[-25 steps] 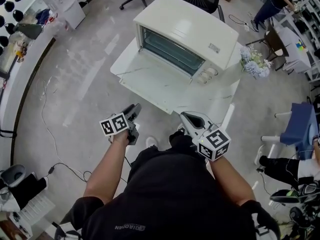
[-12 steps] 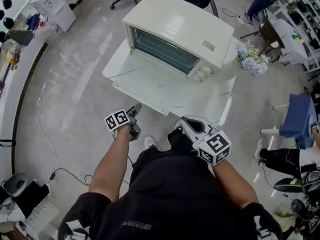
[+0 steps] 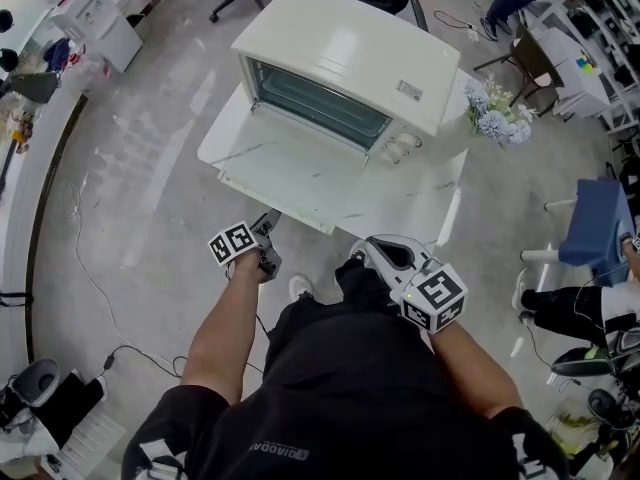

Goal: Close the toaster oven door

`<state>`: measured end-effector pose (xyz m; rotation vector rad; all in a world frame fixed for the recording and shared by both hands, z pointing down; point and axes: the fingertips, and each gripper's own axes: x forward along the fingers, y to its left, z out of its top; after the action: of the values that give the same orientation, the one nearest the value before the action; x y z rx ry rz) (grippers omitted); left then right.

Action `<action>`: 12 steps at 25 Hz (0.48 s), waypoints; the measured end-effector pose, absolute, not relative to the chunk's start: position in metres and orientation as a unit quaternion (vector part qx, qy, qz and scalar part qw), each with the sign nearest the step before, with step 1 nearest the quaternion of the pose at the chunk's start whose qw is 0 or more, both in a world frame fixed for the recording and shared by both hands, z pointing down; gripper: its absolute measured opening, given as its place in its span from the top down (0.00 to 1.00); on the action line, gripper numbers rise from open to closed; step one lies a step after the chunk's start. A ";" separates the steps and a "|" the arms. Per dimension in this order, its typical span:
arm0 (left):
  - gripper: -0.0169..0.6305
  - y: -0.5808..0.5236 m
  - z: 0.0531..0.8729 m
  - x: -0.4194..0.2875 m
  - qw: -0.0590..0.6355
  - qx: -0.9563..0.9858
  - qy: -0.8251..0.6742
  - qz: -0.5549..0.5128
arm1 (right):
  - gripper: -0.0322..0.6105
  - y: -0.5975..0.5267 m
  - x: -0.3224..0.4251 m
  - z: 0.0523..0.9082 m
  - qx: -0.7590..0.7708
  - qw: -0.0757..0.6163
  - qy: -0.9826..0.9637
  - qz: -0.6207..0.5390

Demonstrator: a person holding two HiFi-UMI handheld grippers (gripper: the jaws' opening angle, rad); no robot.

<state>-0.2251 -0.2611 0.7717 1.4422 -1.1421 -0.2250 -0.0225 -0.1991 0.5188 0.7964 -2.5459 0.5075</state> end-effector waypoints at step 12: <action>0.71 -0.286 0.741 -0.220 0.579 0.653 -0.446 -0.197 | 0.95 -0.194 -0.018 0.518 0.280 0.235 -0.917 0.162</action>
<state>-0.2201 -0.2860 0.7407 1.5282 -1.0432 -0.4605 -0.0178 -0.1935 0.5182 0.7679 -2.5146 0.4447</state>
